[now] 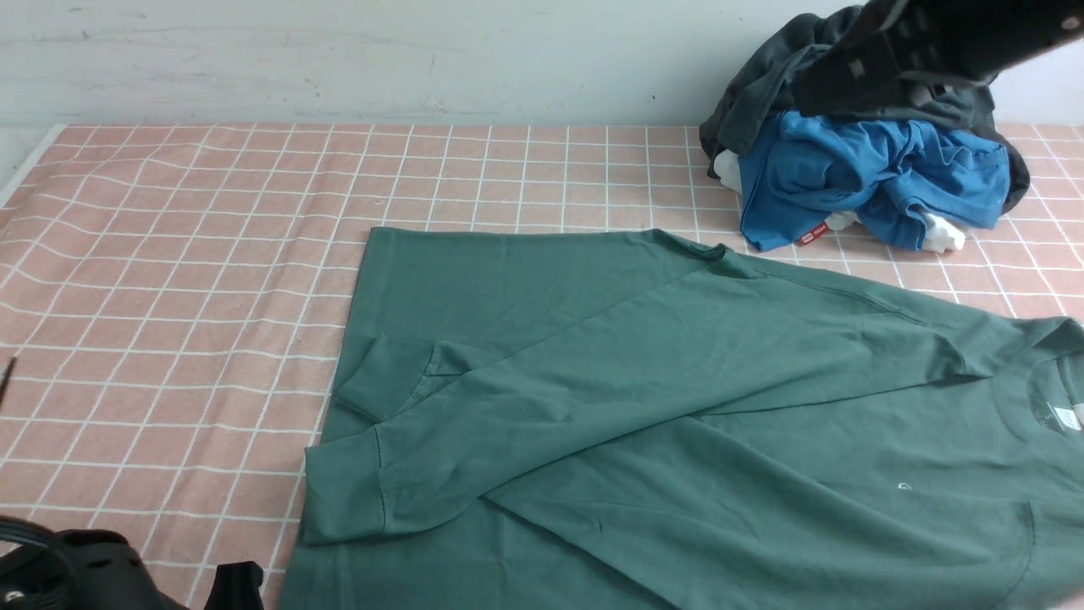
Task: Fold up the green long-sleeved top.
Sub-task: Use both arms simultaneously to clamp the lower edge of the clothing fabric
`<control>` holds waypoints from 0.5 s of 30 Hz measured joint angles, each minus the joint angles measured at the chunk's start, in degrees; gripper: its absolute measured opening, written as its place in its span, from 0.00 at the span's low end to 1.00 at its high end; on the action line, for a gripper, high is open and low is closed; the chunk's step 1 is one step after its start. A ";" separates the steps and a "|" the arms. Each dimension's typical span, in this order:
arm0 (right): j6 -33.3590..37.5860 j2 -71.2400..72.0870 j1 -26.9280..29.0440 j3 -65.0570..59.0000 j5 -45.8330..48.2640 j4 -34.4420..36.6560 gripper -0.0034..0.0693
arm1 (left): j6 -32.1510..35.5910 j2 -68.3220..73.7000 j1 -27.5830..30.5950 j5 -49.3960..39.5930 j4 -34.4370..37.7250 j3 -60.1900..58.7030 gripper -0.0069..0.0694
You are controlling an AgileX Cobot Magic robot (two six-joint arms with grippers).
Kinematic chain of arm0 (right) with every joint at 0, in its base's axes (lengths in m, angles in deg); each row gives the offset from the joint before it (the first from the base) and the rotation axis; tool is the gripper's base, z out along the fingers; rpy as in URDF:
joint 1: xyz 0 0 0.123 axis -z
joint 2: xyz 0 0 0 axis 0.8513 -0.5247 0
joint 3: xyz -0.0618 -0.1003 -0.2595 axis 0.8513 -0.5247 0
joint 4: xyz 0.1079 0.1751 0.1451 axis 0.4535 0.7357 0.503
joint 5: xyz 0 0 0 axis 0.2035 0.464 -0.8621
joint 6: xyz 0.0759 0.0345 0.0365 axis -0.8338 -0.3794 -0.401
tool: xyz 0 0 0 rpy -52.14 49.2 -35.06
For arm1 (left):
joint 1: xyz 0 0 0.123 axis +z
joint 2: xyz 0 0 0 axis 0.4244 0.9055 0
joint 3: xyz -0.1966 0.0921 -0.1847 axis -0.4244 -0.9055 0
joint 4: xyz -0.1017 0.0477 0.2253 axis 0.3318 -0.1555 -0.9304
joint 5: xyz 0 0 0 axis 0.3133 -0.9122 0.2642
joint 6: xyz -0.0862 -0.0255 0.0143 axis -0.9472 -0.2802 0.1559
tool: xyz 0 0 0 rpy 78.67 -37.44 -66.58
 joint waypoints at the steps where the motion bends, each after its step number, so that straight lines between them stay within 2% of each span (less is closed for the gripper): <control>1: 0.18 2.11 0.00 -2.94 -0.79 -0.15 0.03 | -0.22 1.06 0.00 0.46 0.07 0.00 0.59; 8: 2.50 13.19 0.00 -17.60 -5.50 -0.43 0.03 | -1.06 5.28 0.00 1.01 4.47 0.00 0.37; 15: 4.50 21.72 0.00 -25.95 -8.98 -0.43 0.03 | -1.20 7.35 0.00 -0.06 4.31 1.03 0.35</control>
